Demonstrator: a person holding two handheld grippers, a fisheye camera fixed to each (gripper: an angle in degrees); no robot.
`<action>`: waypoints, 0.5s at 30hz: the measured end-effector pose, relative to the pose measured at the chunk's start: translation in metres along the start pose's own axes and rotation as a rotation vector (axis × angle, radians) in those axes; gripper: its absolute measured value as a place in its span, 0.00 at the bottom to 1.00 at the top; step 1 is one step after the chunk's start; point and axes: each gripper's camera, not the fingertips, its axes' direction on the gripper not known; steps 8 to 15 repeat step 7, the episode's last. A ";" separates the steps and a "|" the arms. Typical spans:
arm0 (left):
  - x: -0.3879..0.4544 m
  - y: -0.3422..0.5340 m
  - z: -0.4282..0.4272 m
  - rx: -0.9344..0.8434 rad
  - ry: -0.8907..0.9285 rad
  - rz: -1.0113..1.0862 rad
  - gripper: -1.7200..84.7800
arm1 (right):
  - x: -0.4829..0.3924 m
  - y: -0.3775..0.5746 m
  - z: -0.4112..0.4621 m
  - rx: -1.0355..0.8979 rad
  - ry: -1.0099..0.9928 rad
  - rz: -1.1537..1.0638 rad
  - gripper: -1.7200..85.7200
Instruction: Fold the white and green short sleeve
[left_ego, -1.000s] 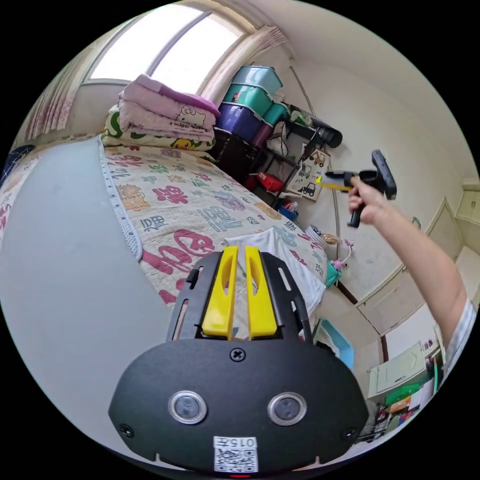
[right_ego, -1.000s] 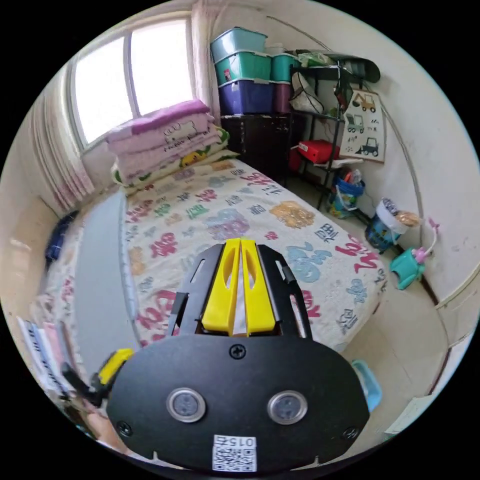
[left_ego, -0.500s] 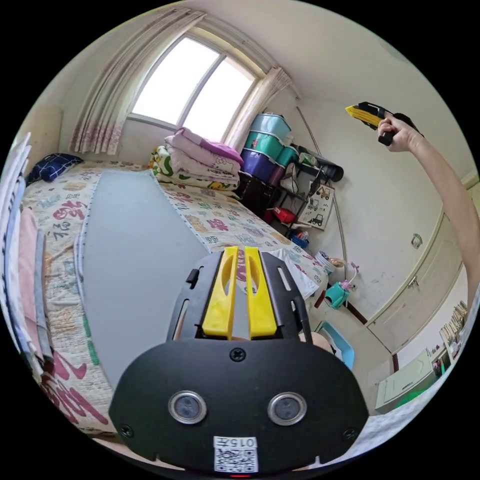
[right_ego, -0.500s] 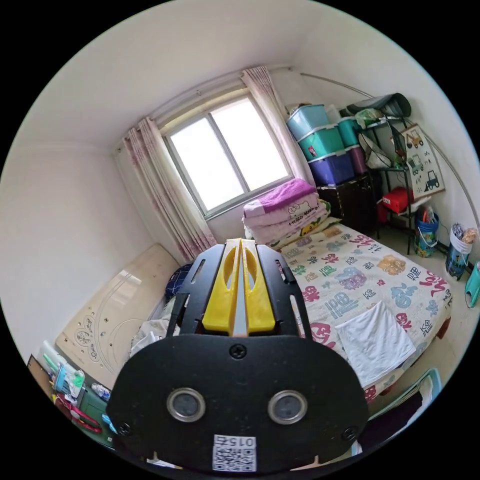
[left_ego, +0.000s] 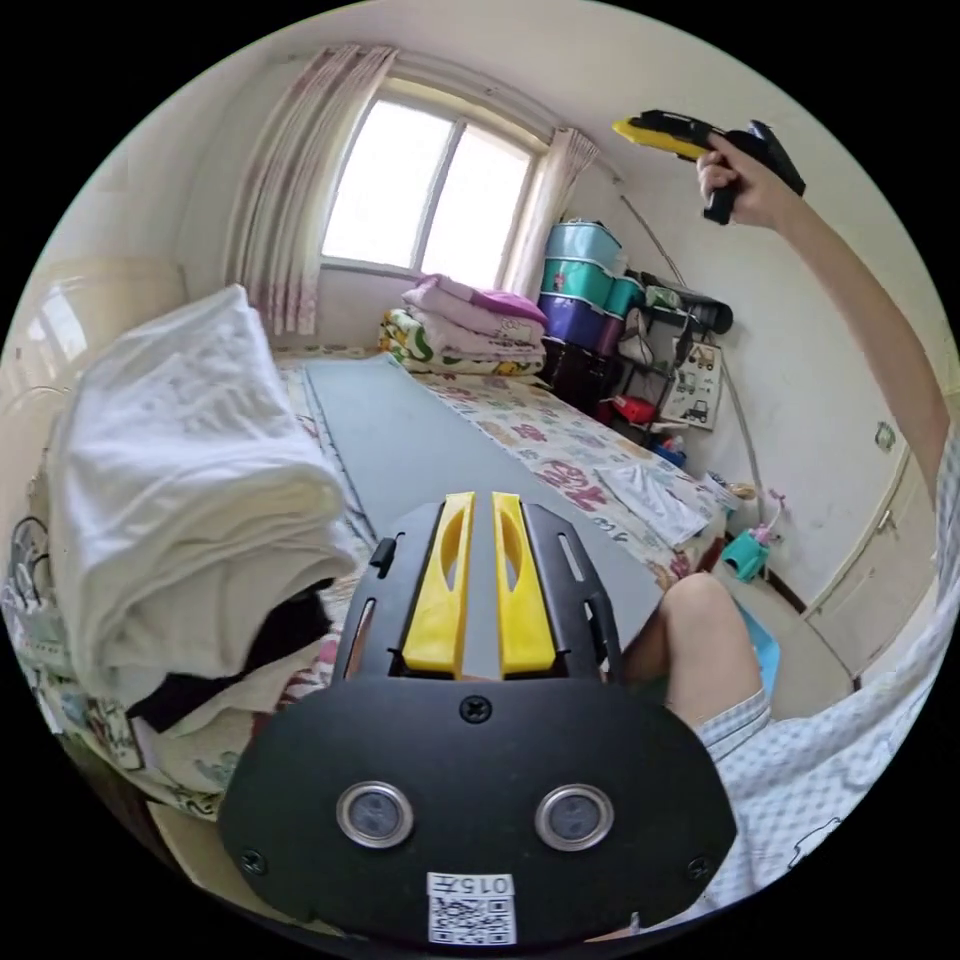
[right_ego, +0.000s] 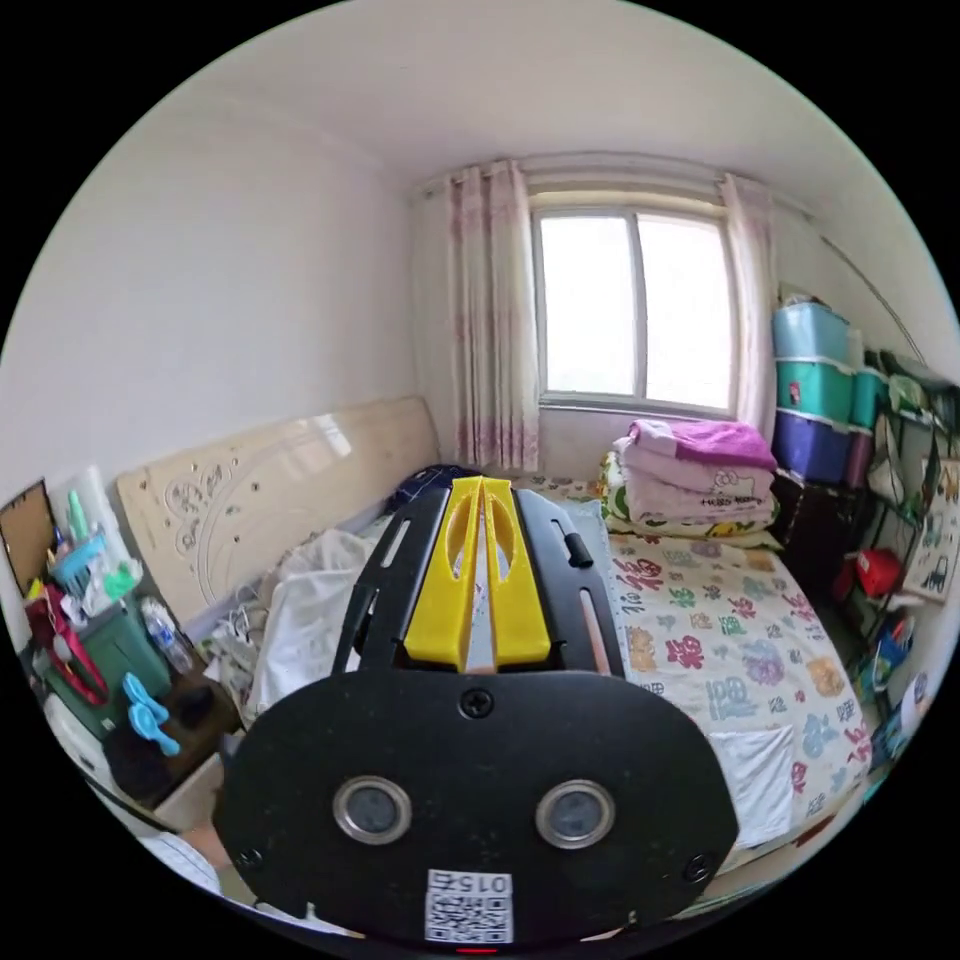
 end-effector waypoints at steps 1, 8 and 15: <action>-0.006 0.003 -0.012 0.018 -0.027 -0.006 0.06 | -0.005 0.008 0.012 -0.024 -0.025 -0.012 0.01; -0.045 0.012 -0.098 0.120 -0.036 -0.037 0.12 | -0.058 0.106 0.138 -0.275 -0.271 -0.147 0.03; -0.045 0.012 -0.098 0.120 -0.036 -0.037 0.12 | -0.058 0.106 0.138 -0.275 -0.271 -0.147 0.03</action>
